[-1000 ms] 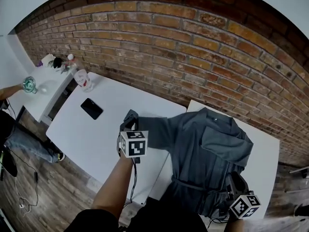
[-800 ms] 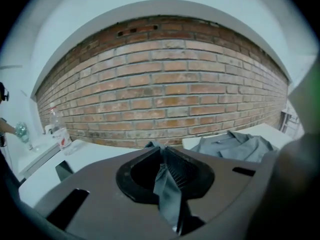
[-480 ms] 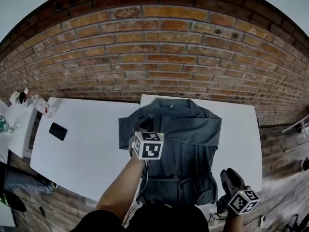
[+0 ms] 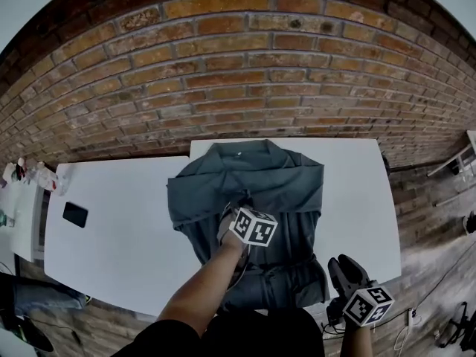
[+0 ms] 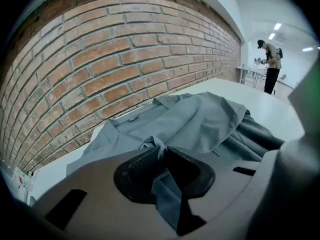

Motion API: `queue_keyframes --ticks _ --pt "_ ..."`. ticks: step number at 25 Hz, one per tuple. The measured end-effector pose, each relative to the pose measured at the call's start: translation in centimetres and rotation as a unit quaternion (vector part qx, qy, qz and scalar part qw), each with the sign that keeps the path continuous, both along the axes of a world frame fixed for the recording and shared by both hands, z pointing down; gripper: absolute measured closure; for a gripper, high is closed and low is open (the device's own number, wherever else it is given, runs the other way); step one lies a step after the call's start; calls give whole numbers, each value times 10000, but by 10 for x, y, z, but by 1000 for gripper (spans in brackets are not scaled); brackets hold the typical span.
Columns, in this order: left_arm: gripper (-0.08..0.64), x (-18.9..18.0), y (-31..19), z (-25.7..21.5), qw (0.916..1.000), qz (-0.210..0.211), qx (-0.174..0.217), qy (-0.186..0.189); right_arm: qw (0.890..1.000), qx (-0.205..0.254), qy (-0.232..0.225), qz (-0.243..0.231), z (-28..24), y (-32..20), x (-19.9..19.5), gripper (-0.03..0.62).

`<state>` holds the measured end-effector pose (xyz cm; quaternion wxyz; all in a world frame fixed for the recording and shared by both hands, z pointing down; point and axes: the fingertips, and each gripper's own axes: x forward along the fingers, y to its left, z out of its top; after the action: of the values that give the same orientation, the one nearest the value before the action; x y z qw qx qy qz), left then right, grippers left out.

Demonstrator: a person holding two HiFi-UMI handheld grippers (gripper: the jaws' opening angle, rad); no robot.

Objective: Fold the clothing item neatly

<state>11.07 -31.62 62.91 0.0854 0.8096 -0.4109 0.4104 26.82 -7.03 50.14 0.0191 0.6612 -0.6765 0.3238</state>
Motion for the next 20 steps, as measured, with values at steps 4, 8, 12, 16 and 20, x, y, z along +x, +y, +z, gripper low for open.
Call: queue_keyframes --ticks 4,8,12,16,20 --pt "472 -2 12 -9 9997 42 -27 236 9999 -70 -38 -93 4 0 -2 454" --pt "430 -13 20 -39 9973 -87 -23 729 9997 -75 -123 -212 6 -7 -3 454" --pt "431 -58 -3 -41 9953 -771 73 589 9990 7 -121 -419 3 -19 -12 454" --pt "542 -97 -27 -11 9917 -1263 -233 -8 9982 80 -136 -573 -1 -25 -19 454" --pt "558 -92 -38 11 9916 -1168 -487 -281 9984 -50 12 -567 3 -15 -11 454"
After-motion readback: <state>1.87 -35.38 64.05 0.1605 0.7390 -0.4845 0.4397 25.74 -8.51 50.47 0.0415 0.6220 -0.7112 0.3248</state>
